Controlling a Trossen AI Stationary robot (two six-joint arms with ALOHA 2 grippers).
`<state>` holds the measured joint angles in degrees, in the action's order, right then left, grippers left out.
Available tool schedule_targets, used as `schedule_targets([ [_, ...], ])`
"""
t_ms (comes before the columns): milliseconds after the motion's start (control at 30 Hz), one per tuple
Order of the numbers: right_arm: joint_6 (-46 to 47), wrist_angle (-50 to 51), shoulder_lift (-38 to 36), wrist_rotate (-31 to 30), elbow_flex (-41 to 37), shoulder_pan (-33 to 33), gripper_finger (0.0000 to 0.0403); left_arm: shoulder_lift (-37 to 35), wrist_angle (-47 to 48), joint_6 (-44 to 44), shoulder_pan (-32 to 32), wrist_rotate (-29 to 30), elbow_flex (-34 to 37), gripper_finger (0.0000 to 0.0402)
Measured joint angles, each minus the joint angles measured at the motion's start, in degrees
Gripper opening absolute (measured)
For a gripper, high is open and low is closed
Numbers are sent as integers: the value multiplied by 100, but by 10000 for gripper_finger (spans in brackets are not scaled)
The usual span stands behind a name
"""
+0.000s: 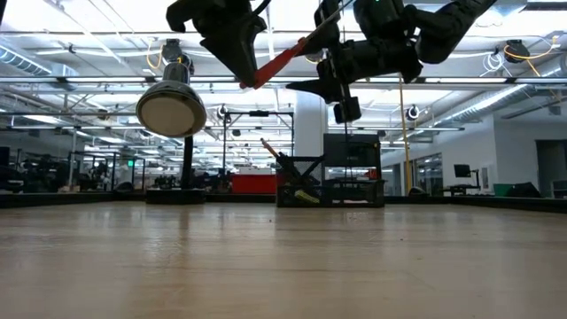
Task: Pick and place office supplies into organizer
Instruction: Put the red scissors into the black desk organizer
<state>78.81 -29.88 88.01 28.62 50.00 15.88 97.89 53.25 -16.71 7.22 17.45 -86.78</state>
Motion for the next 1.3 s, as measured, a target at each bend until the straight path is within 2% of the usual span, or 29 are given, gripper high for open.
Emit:
schedule_targets([
  [333, 52, 56, 0, -32, 0, -252, 196, 0, -61, -143, -24, -83, 0, 9],
  [567, 13, 60, 0, -39, 0, -292, 191, 0, -94, -159, -24, -92, 0, 34],
  [800, -4, 51, 0, -35, 0, -290, 141, 0, -216, -157, -24, -96, 0, 10],
  [1067, 476, -915, 481, 121, -8, -391, 77, 0, -241, -211, -26, -174, 0, 37],
  [1300, 452, -1146, 669, 70, -15, -389, 31, -2, -14, 60, -28, -152, 0, 28],
])
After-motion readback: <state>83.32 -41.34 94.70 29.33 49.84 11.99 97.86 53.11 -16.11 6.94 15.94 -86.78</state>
